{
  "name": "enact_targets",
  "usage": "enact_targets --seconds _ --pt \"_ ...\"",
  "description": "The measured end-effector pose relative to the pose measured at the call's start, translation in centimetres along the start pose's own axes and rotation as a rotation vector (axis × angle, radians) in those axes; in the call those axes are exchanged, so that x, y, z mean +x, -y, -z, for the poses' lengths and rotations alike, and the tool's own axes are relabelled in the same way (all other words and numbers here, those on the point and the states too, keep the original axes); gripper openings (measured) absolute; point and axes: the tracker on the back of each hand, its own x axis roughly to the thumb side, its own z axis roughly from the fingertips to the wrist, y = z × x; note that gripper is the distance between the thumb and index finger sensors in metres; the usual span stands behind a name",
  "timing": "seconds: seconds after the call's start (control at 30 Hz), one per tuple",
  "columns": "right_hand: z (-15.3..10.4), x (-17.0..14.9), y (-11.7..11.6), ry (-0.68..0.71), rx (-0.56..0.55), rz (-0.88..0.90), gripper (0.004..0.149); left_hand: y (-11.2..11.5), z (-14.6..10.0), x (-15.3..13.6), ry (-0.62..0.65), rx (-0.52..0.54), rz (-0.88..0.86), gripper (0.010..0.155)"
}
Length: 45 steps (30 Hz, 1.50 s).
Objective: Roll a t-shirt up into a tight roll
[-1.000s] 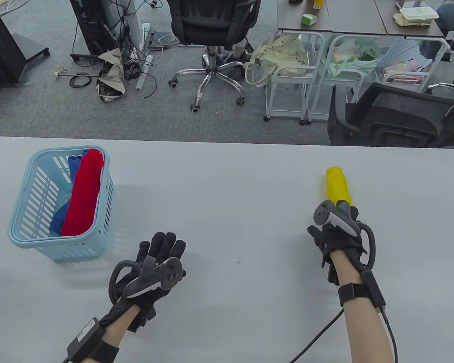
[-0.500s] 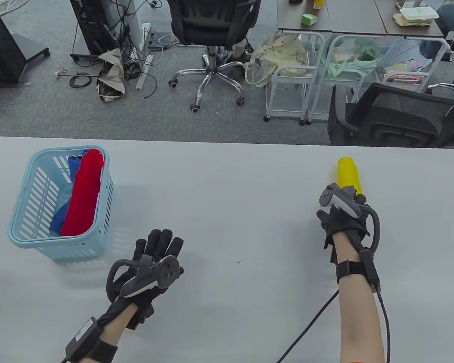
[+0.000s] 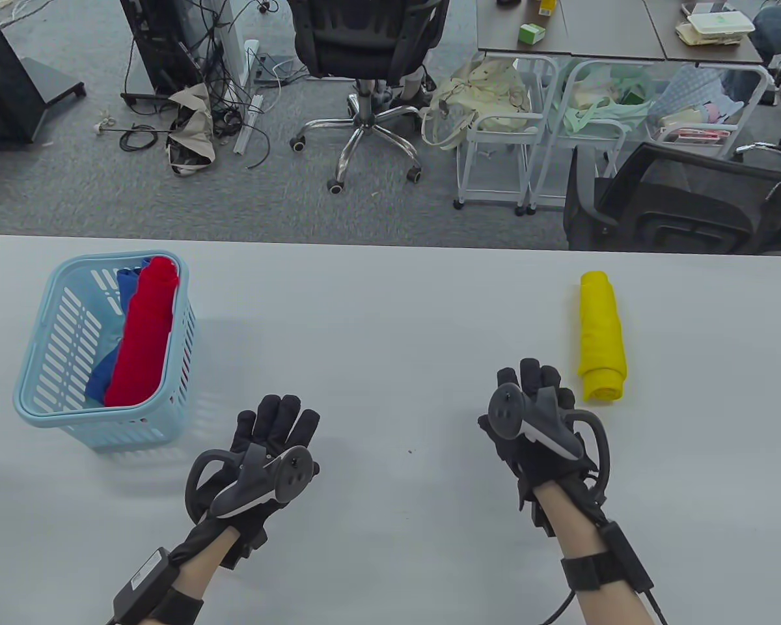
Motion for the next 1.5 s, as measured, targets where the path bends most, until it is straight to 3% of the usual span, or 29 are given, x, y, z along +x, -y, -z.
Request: enact_targets --seconds 0.23,0.43,0.63,0.77,0.87,1.07,1.2,1.33,1.5 --pt "-3.2 1.7 -1.7 0.076 0.025 0.023 0.079 0.2 -0.1 0.3 0.026 -0.019 -0.029 0.075" --pt "-2.5 2.3 -3.8 0.114 0.096 -0.093 0.080 0.6 0.0 0.5 0.020 -0.025 -0.009 0.075" --pt "-2.5 1.6 -3.3 0.110 0.086 -0.065 0.080 0.7 0.0 0.0 -0.026 0.026 0.165 0.075" --pt "-2.6 1.2 -2.8 0.102 0.077 -0.047 0.081 -0.5 0.3 -0.8 -0.040 0.024 0.090 0.074" --pt "-2.5 0.9 -2.7 0.095 0.078 -0.035 0.081 -2.6 0.9 -1.8 -0.062 0.061 0.092 0.074" --pt "-2.5 0.8 -2.7 0.099 0.090 -0.026 0.081 -8.6 2.8 -5.1 -0.099 0.044 0.069 0.075" --pt "-2.4 0.7 -2.9 0.129 0.155 -0.017 0.082 -11.9 5.5 -9.1 -0.184 0.016 0.075 0.074" --pt "-2.4 0.8 -2.8 0.137 0.154 -0.007 0.081 -13.3 8.4 -13.5 -0.299 -0.064 0.070 0.073" --pt "-2.4 0.7 -2.7 0.143 0.151 0.005 0.081 -13.3 11.3 -17.9 -0.434 -0.150 0.032 0.074"
